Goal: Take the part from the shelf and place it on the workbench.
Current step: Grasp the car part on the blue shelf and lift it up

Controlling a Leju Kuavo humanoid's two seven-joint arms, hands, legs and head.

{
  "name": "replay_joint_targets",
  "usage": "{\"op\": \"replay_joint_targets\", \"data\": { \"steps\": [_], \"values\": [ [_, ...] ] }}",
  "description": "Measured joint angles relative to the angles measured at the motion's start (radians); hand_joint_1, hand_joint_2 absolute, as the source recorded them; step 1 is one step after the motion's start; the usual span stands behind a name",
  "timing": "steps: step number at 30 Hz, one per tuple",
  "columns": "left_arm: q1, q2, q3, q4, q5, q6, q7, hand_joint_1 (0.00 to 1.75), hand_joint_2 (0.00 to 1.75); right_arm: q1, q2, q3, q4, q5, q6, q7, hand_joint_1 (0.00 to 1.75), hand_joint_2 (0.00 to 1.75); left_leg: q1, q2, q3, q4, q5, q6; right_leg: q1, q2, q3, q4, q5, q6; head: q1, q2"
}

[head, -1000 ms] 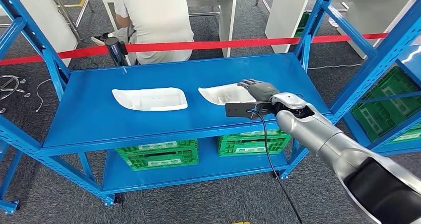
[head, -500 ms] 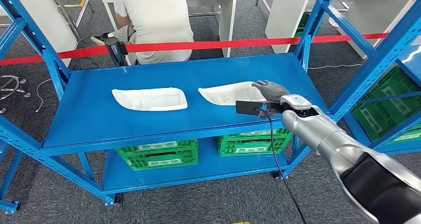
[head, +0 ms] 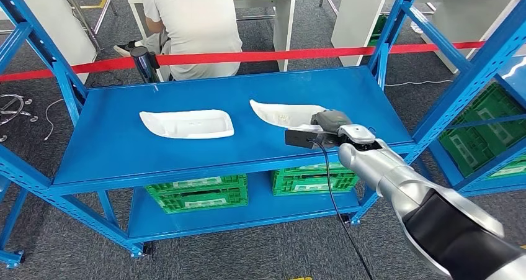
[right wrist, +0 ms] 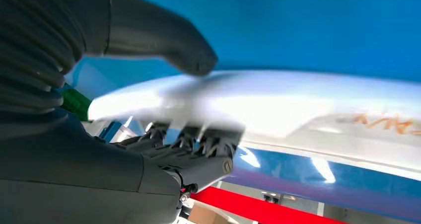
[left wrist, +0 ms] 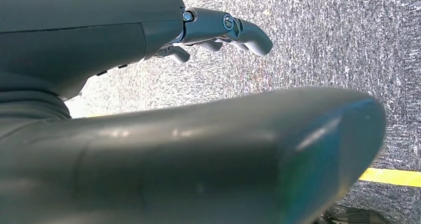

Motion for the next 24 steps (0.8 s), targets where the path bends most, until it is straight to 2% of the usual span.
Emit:
{"op": "replay_joint_targets", "data": {
  "steps": [8, 12, 24],
  "values": [
    [0.001, 0.000, 0.005, 0.000, 0.000, -0.006, -0.005, 0.00, 0.00, -0.014, 0.038, 0.000, 0.028, 0.008, -0.019, 0.005, 1.75, 1.75, 0.000, 0.001, 0.001, 0.000, 0.000, 0.000, 0.000, 0.000, 0.001, 0.000, -0.001, -0.001, 0.000, 0.000],
    [0.001, 0.000, 0.005, 0.000, -0.004, -0.013, -0.005, 0.00, 1.75, -0.014, 0.045, 0.000, 0.031, 0.009, -0.023, 0.005, 1.75, 1.75, 0.000, 0.000, 0.002, 0.000, 0.000, 0.000, 0.000, 0.000, 0.001, 0.000, -0.001, -0.001, 0.000, 0.000],
    [0.005, 0.000, 0.022, 0.000, 0.027, -0.009, -0.019, 0.00, 1.75, -0.010, 0.049, -0.009, 0.034, -0.004, -0.039, -0.003, 1.75, 1.75, 0.000, 0.001, 0.002, 0.000, 0.000, 0.000, 0.000, 0.000, 0.002, 0.000, -0.001, -0.001, 0.000, 0.000]
  ]
}}
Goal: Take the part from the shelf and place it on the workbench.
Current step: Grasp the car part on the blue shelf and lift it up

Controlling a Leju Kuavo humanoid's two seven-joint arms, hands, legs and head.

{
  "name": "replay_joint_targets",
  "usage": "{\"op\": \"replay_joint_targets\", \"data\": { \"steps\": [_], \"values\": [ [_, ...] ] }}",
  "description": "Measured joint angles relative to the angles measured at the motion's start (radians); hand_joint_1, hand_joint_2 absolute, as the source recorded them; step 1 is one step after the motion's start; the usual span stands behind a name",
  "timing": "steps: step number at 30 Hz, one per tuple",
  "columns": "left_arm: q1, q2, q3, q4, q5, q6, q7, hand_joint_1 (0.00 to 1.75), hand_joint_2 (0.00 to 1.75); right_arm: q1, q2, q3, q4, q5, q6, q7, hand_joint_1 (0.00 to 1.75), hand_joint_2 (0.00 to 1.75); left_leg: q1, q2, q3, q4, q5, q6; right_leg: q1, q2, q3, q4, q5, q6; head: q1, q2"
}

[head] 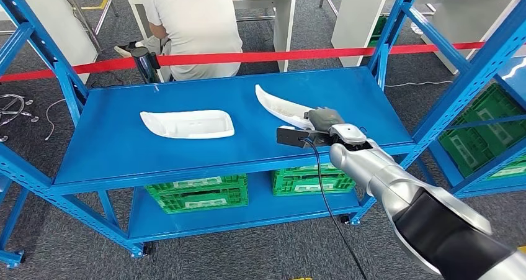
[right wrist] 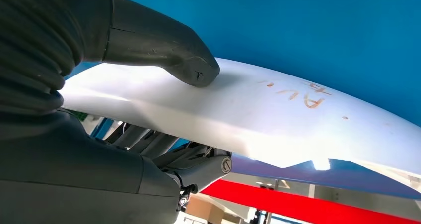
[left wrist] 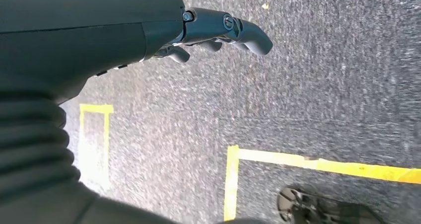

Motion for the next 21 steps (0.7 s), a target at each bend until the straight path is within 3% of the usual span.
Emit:
{"op": "replay_joint_targets", "data": {
  "steps": [7, 10, 12, 14, 16, 17, 18, 19, 21],
  "values": [
    [0.009, 0.000, 0.010, 0.000, -0.013, -0.022, -0.006, 0.00, 1.75, 0.045, -0.030, -0.103, -0.122, -0.125, -0.040, -0.086, 1.75, 1.75, 0.000, 0.001, 0.000, 0.000, 0.000, 0.000, 0.000, 0.000, -0.001, 0.000, 0.000, 0.000, 0.000, 0.000],
    [0.011, 0.000, 0.010, 0.000, -0.018, -0.023, -0.006, 0.00, 1.75, 0.108, -0.087, -0.171, -0.310, -0.179, -0.011, -0.086, 1.75, 1.75, -0.005, -0.003, -0.001, 0.001, 0.001, 0.009, -0.005, -0.002, 0.003, -0.006, 0.005, 0.010, 0.000, 0.000],
    [0.013, -0.004, 0.010, 0.001, -0.020, -0.022, -0.004, 0.00, 1.75, 0.146, -0.128, -0.218, -0.448, -0.208, 0.005, -0.083, 1.75, 1.75, 0.000, -0.001, 0.004, -0.012, 0.012, 0.016, -0.007, -0.002, 0.000, 0.002, -0.003, 0.017, 0.000, 0.000],
    [0.012, -0.008, 0.010, 0.001, -0.019, -0.022, -0.006, 0.00, 1.75, 0.178, -0.162, -0.260, -0.562, -0.228, 0.009, -0.082, 1.75, 1.75, 0.007, 0.004, 0.007, -0.025, 0.023, 0.022, -0.008, -0.001, -0.027, 0.070, -0.055, 0.022, 0.000, 0.000],
    [0.011, -0.012, 0.010, 0.001, -0.016, -0.021, -0.008, 0.00, 1.75, 0.220, -0.197, -0.301, -0.674, -0.246, 0.009, -0.083, 1.75, 1.75, 0.007, 0.005, 0.003, -0.026, 0.026, 0.024, -0.013, -0.001, -0.076, 0.200, -0.130, 0.029, 0.001, 0.000],
    [0.012, -0.014, 0.011, 0.001, -0.015, -0.020, -0.009, 0.00, 1.75, 0.243, -0.212, -0.321, -0.728, -0.253, 0.008, -0.083, 1.75, 1.75, 0.008, 0.006, 0.000, -0.024, 0.027, 0.023, -0.017, -0.001, -0.094, 0.252, -0.152, 0.033, 0.001, 0.000],
    [0.013, -0.016, 0.011, 0.001, -0.014, -0.020, -0.009, 0.00, 1.75, 0.263, -0.225, -0.339, -0.778, -0.257, 0.006, -0.084, 1.75, 1.75, 0.009, 0.006, -0.004, -0.021, 0.028, 0.020, -0.021, -0.002, -0.096, 0.271, -0.156, 0.037, 0.001, 0.000],
    [0.013, -0.019, 0.011, 0.001, -0.014, -0.019, -0.009, 0.00, 1.75, 0.281, -0.237, -0.355, -0.822, -0.259, 0.004, -0.084, 1.75, 1.75, 0.012, 0.007, -0.010, -0.016, 0.030, 0.017, -0.026, -0.002, -0.079, 0.250, -0.143, 0.043, 0.001, 0.000],
    [0.012, -0.025, 0.012, 0.001, -0.013, -0.019, -0.008, 0.00, 1.75, 0.313, -0.259, -0.392, -0.904, -0.256, -0.006, -0.083, 1.75, 1.75, 0.019, 0.007, -0.025, -0.001, 0.032, 0.004, -0.035, -0.004, -0.003, 0.127, -0.101, 0.053, 0.001, 0.000]
  ]
}}
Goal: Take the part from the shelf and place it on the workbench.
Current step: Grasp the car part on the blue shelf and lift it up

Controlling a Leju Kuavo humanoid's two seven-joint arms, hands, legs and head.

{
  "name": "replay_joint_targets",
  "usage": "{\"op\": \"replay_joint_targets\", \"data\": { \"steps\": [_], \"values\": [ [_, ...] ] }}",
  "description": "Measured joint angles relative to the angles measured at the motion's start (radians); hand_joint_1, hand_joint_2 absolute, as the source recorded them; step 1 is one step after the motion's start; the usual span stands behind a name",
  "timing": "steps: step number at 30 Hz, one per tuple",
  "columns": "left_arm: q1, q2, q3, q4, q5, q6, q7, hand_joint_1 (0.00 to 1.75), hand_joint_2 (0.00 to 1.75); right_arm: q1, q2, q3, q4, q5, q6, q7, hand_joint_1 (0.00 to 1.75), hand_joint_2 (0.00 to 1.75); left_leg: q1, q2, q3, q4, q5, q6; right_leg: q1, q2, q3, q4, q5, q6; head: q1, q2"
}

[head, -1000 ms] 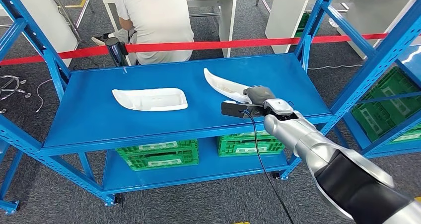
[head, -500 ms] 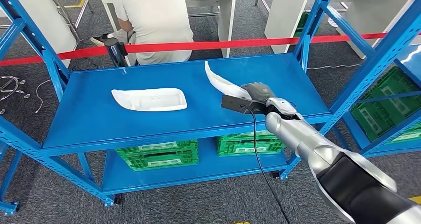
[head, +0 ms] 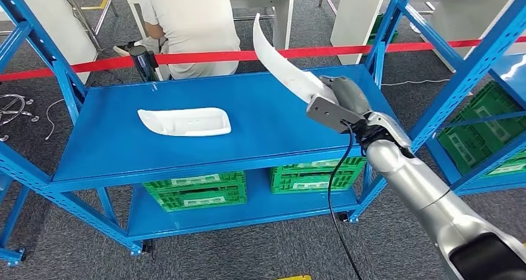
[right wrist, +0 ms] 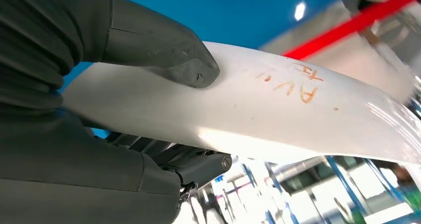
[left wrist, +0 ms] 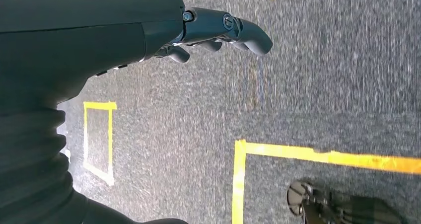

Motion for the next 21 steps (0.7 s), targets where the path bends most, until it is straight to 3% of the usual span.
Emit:
{"op": "replay_joint_targets", "data": {
  "steps": [2, 5, 7, 9, 11, 12, 13, 14, 16, 17, 18, 21],
  "values": [
    [0.000, -0.003, 0.002, -0.001, 0.002, 0.001, 0.000, 0.00, 1.75, 0.036, -0.015, -0.044, -0.077, 0.009, -0.012, 0.000, 1.75, 1.75, 0.001, -0.004, -0.012, 0.014, 0.001, -0.018, 0.000, 0.003, 0.048, -0.090, 0.025, -0.003, 0.002, 0.000],
    [0.003, -0.012, 0.005, 0.000, 0.008, 0.001, 0.004, 0.00, 1.75, 0.103, -0.033, -0.113, -0.180, 0.018, -0.026, -0.006, 1.75, 1.75, 0.001, -0.009, -0.014, 0.008, 0.013, -0.044, 0.006, 0.003, 0.043, -0.094, 0.038, -0.034, 0.002, 0.000],
    [0.006, -0.018, 0.007, 0.001, 0.010, 0.002, 0.015, 0.00, 1.75, 0.153, -0.043, -0.160, -0.243, 0.018, -0.034, -0.018, 1.75, 1.75, 0.004, -0.008, -0.028, 0.022, -0.004, -0.055, 0.005, -0.001, 0.030, -0.097, 0.054, -0.054, 0.001, 0.000],
    [0.008, -0.023, 0.010, 0.002, 0.006, 0.003, 0.032, 0.00, 1.75, 0.204, -0.047, -0.207, -0.301, 0.018, -0.042, -0.033, 1.75, 1.75, 0.005, -0.002, -0.062, 0.113, -0.085, -0.058, 0.005, -0.004, 0.013, -0.100, 0.071, -0.067, 0.000, 0.000],
    [0.007, -0.027, 0.010, 0.003, 0.000, 0.004, 0.050, 0.00, 1.75, 0.259, -0.049, -0.247, -0.352, 0.020, -0.046, -0.043, 1.75, 1.75, 0.003, 0.000, -0.093, 0.248, -0.175, -0.058, 0.009, -0.006, -0.004, -0.100, 0.085, -0.071, -0.001, 0.000],
    [0.007, -0.029, 0.010, 0.003, -0.002, 0.004, 0.058, 0.00, 1.75, 0.288, -0.049, -0.263, -0.374, 0.022, -0.047, -0.047, 1.75, 1.75, 0.002, 0.000, -0.092, 0.287, -0.198, -0.057, 0.011, -0.007, -0.014, -0.100, 0.093, -0.071, -0.001, 0.000],
    [0.007, -0.030, 0.010, 0.003, -0.004, 0.006, 0.065, 0.00, 1.75, 0.314, -0.049, -0.278, -0.398, 0.025, -0.047, -0.053, 1.75, 1.75, 0.001, 0.000, -0.072, 0.288, -0.204, -0.054, 0.014, -0.008, -0.024, -0.100, 0.100, -0.071, -0.001, 0.000],
    [0.007, -0.032, 0.010, 0.003, -0.006, 0.007, 0.072, 0.00, 1.75, 0.340, -0.049, -0.293, -0.423, 0.029, -0.047, -0.061, 1.75, 1.75, 0.000, 0.000, -0.034, 0.251, -0.196, -0.050, 0.015, -0.008, -0.033, -0.099, 0.108, -0.069, -0.001, 0.000],
    [0.005, -0.033, 0.010, 0.002, -0.011, 0.009, 0.080, 0.00, 1.75, 0.393, -0.049, -0.322, -0.475, 0.038, -0.047, -0.080, 1.75, 1.75, -0.004, 0.000, 0.079, 0.105, -0.171, -0.038, 0.017, -0.008, -0.047, -0.099, 0.124, -0.063, 0.000, 0.000],
    [0.003, -0.034, 0.010, 0.002, -0.014, 0.010, 0.082, 0.00, 1.75, 0.417, -0.049, -0.334, -0.499, 0.041, -0.047, -0.091, 1.75, 1.75, -0.008, -0.001, 0.119, 0.046, -0.161, -0.032, 0.018, -0.008, -0.050, -0.099, 0.131, -0.058, 0.000, 0.000],
    [0.002, -0.035, 0.010, 0.002, -0.016, 0.012, 0.082, 0.00, 1.75, 0.441, -0.049, -0.346, -0.520, 0.041, -0.047, -0.103, 1.75, 1.75, -0.012, -0.001, 0.141, 0.010, -0.154, -0.026, 0.019, -0.009, -0.051, -0.101, 0.138, -0.052, 0.000, 0.000],
    [0.002, -0.036, 0.010, 0.001, -0.026, 0.019, 0.077, 0.00, 1.75, 0.505, -0.046, -0.374, -0.572, 0.036, -0.050, -0.144, 1.75, 1.75, -0.019, -0.001, 0.132, -0.001, -0.130, -0.006, 0.013, -0.009, -0.049, -0.114, 0.159, -0.030, -0.004, 0.000]
  ]
}}
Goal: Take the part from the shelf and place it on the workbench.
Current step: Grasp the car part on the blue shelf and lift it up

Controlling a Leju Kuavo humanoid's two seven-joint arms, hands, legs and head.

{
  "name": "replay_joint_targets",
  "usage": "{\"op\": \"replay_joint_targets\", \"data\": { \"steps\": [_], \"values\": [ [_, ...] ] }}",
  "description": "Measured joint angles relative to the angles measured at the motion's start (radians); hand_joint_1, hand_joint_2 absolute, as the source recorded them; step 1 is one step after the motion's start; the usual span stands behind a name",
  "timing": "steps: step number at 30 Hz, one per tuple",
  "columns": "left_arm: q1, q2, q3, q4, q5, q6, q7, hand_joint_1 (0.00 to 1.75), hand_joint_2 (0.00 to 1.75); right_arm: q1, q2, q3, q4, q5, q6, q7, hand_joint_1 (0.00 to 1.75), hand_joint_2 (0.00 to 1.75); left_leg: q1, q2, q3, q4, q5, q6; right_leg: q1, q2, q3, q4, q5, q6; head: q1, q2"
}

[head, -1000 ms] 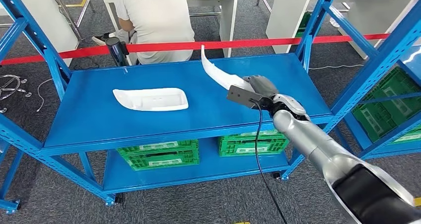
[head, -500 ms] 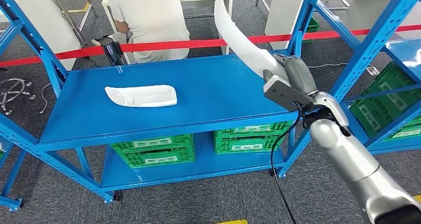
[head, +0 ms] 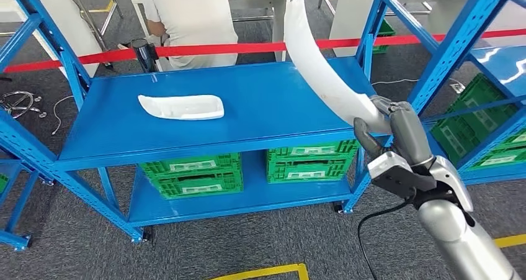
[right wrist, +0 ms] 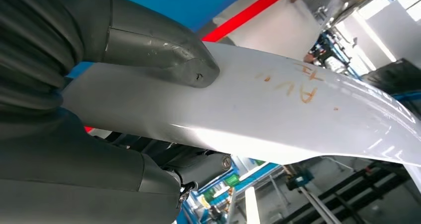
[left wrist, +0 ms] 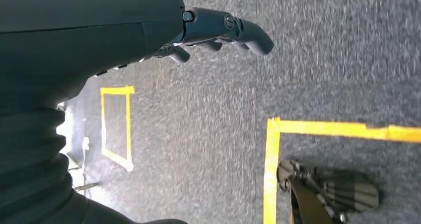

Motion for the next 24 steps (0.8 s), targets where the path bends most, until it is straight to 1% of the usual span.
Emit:
{"op": "replay_joint_targets", "data": {
  "steps": [1, 2, 3, 4, 5, 6, 7, 8, 9, 10, 11, 12, 13, 14, 15, 16, 17, 18, 19, 20, 21, 22, 23, 24],
  "values": [
    [0.000, 0.001, 0.000, -0.001, -0.004, 0.003, -0.004, 0.00, 1.75, 0.021, 0.002, -0.006, -0.013, -0.001, -0.001, -0.011, 1.75, 1.75, 0.001, 0.002, -0.007, -0.003, 0.011, 0.008, -0.002, 0.001, -0.004, 0.004, -0.009, 0.005, 0.000, 0.000],
    [0.000, 0.003, 0.000, -0.002, -0.009, 0.005, -0.009, 0.00, 1.75, 0.040, 0.003, -0.011, -0.024, -0.002, -0.001, -0.020, 1.75, 1.75, 0.003, 0.005, -0.014, -0.006, 0.024, 0.015, -0.003, 0.003, -0.014, 0.026, -0.039, 0.009, 0.000, 0.000],
    [0.000, 0.006, 0.000, -0.003, -0.013, 0.008, -0.015, 0.00, 1.75, 0.056, 0.006, -0.014, -0.033, -0.004, -0.002, -0.028, 1.75, 1.75, 0.004, 0.008, -0.025, -0.008, 0.036, 0.021, -0.003, 0.004, -0.028, 0.070, -0.088, 0.012, 0.001, 0.000],
    [-0.001, 0.009, 0.000, -0.004, -0.015, 0.010, -0.022, 0.00, 1.75, 0.068, 0.009, -0.016, -0.040, -0.007, -0.003, -0.035, 1.75, 1.75, 0.003, 0.010, -0.038, -0.008, 0.048, 0.025, -0.003, 0.005, -0.043, 0.129, -0.145, 0.014, 0.001, 0.000],
    [-0.001, 0.013, 0.000, -0.005, -0.017, 0.011, -0.031, 0.00, 1.75, 0.080, 0.013, -0.018, -0.045, -0.010, -0.003, -0.043, 1.75, 1.75, 0.001, 0.011, -0.052, -0.007, 0.059, 0.027, -0.002, 0.005, -0.056, 0.196, -0.193, 0.014, 0.001, 0.000],
    [-0.002, 0.016, 0.000, -0.006, -0.017, 0.012, -0.039, 0.00, 1.75, 0.090, 0.018, -0.018, -0.048, -0.014, -0.002, -0.052, 1.75, 1.75, -0.001, 0.012, -0.069, -0.006, 0.071, 0.028, -0.001, 0.005, -0.058, 0.249, -0.219, 0.014, 0.001, 0.000],
    [-0.002, 0.019, 0.000, -0.007, -0.016, 0.014, -0.049, 0.00, 1.75, 0.097, 0.024, -0.018, -0.050, -0.019, 0.000, -0.062, 1.75, 1.75, -0.002, 0.013, -0.085, -0.003, 0.082, 0.028, 0.001, 0.006, -0.048, 0.275, -0.220, 0.012, 0.001, 0.000],
    [-0.003, 0.023, 0.000, -0.008, -0.015, 0.017, -0.059, 0.00, 1.75, 0.102, 0.031, -0.018, -0.051, -0.023, 0.003, -0.074, 1.75, 1.75, -0.003, 0.013, -0.101, 0.000, 0.092, 0.027, 0.003, 0.006, -0.020, 0.269, -0.201, 0.009, 0.002, 0.000],
    [-0.005, 0.025, 0.000, -0.008, -0.013, 0.019, -0.069, 0.00, 1.75, 0.103, 0.039, -0.018, -0.051, -0.027, 0.005, -0.085, 1.75, 1.75, -0.004, 0.014, -0.116, 0.003, 0.101, 0.025, 0.005, 0.006, 0.025, 0.227, -0.176, 0.004, 0.002, 0.000],
    [-0.009, 0.027, 0.000, -0.009, -0.010, 0.020, -0.078, 0.00, 1.75, 0.103, 0.046, -0.017, -0.052, -0.029, 0.006, -0.095, 1.75, 1.75, -0.004, 0.014, -0.128, 0.007, 0.110, 0.023, 0.009, 0.005, 0.082, 0.160, -0.163, -0.003, 0.002, 0.000],
    [-0.013, 0.029, 0.000, -0.010, -0.008, 0.021, -0.085, 0.00, 1.75, 0.102, 0.052, -0.016, -0.053, -0.029, 0.005, -0.103, 1.75, 1.75, -0.005, 0.013, -0.137, 0.010, 0.119, 0.019, 0.012, 0.005, 0.136, 0.083, -0.164, -0.010, 0.002, 0.000],
    [-0.017, 0.030, 0.000, -0.010, -0.007, 0.021, -0.090, 0.00, 1.75, 0.102, 0.058, -0.015, -0.055, -0.030, 0.005, -0.110, 1.75, 1.75, -0.006, 0.013, -0.143, 0.011, 0.128, 0.014, 0.017, 0.005, 0.175, 0.026, -0.171, -0.016, 0.001, 0.000],
    [-0.020, 0.032, 0.000, -0.011, -0.006, 0.021, -0.096, 0.00, 1.75, 0.101, 0.064, -0.014, -0.058, -0.030, 0.004, -0.114, 1.75, 1.75, -0.005, 0.012, -0.145, 0.010, 0.137, 0.008, 0.021, 0.005, 0.196, -0.011, -0.181, -0.021, 0.002, 0.000],
    [-0.021, 0.033, 0.000, -0.012, -0.006, 0.022, -0.101, 0.00, 1.75, 0.101, 0.072, -0.014, -0.062, -0.031, 0.003, -0.118, 1.75, 1.75, -0.005, 0.012, -0.146, 0.006, 0.147, 0.001, 0.024, 0.005, 0.199, -0.024, -0.180, -0.025, 0.002, 0.000],
    [-0.020, 0.036, 0.000, -0.012, -0.007, 0.022, -0.104, 0.00, 1.75, 0.101, 0.081, -0.013, -0.066, -0.031, 0.004, -0.120, 1.75, 1.75, -0.004, 0.012, -0.146, 0.002, 0.156, -0.005, 0.023, 0.005, 0.193, -0.026, -0.169, -0.031, 0.003, 0.000],
    [-0.019, 0.038, 0.000, -0.012, -0.009, 0.022, -0.106, 0.00, 1.75, 0.099, 0.090, -0.010, -0.069, -0.033, 0.005, -0.119, 1.75, 1.75, -0.003, 0.011, -0.151, 0.004, 0.152, -0.012, 0.021, 0.003, 0.185, -0.030, -0.158, -0.037, 0.003, 0.000],
    [-0.017, 0.039, 0.000, -0.012, -0.011, 0.022, -0.105, 0.00, 1.75, 0.098, 0.100, -0.006, -0.073, -0.034, 0.008, -0.115, 1.75, 1.75, -0.002, 0.009, -0.159, 0.019, 0.128, -0.018, 0.018, 0.002, 0.174, -0.034, -0.145, -0.045, 0.003, 0.000],
    [-0.015, 0.041, 0.000, -0.012, -0.013, 0.022, -0.100, 0.00, 1.75, 0.098, 0.108, -0.001, -0.076, -0.036, 0.013, -0.111, 1.75, 1.75, -0.001, 0.008, -0.170, 0.052, 0.087, -0.023, 0.014, 0.000, 0.162, -0.037, -0.131, -0.051, 0.002, 0.000],
    [-0.013, 0.042, 0.000, -0.012, -0.014, 0.022, -0.094, 0.00, 1.75, 0.097, 0.116, 0.003, -0.078, -0.039, 0.017, -0.106, 1.75, 1.75, 0.001, 0.007, -0.183, 0.104, 0.033, -0.028, 0.014, -0.001, 0.147, -0.036, -0.119, -0.054, 0.002, 0.000],
    [-0.013, 0.043, 0.000, -0.012, -0.014, 0.022, -0.086, 0.00, 1.75, 0.098, 0.122, 0.005, -0.081, -0.043, 0.020, -0.104, 1.75, 1.75, 0.002, 0.007, -0.195, 0.166, -0.016, -0.033, 0.014, -0.001, 0.132, -0.035, -0.107, -0.056, 0.001, 0.000],
    [-0.012, 0.044, 0.000, -0.012, -0.013, 0.023, -0.075, 0.00, 1.75, 0.101, 0.127, 0.006, -0.083, -0.049, 0.023, -0.104, 1.75, 1.75, 0.003, 0.007, -0.200, 0.224, -0.043, -0.036, 0.014, -0.002, 0.116, -0.033, -0.095, -0.054, 0.001, 0.000],
    [-0.012, 0.046, 0.000, -0.012, -0.012, 0.023, -0.062, 0.00, 1.75, 0.104, 0.131, 0.006, -0.085, -0.057, 0.026, -0.106, 1.75, 1.75, 0.004, 0.007, -0.196, 0.263, -0.044, -0.039, 0.013, -0.003, 0.099, -0.030, -0.083, -0.052, 0.001, 0.000],
    [-0.011, 0.046, 0.000, -0.012, -0.011, 0.024, -0.050, 0.00, 1.75, 0.107, 0.133, 0.006, -0.087, -0.065, 0.029, -0.109, 1.75, 1.75, 0.005, 0.007, -0.179, 0.273, -0.024, -0.040, 0.012, -0.005, 0.081, -0.025, -0.073, -0.049, 0.001, 0.000],
    [-0.010, 0.047, 0.000, -0.012, -0.009, 0.026, -0.037, 0.00, 1.75, 0.109, 0.135, 0.006, -0.087, -0.072, 0.034, -0.112, 1.75, 1.75, 0.007, 0.007, -0.146, 0.250, 0.005, -0.041, 0.011, -0.006, 0.063, -0.018, -0.062, -0.046, 0.001, 0.000]
  ]
}}
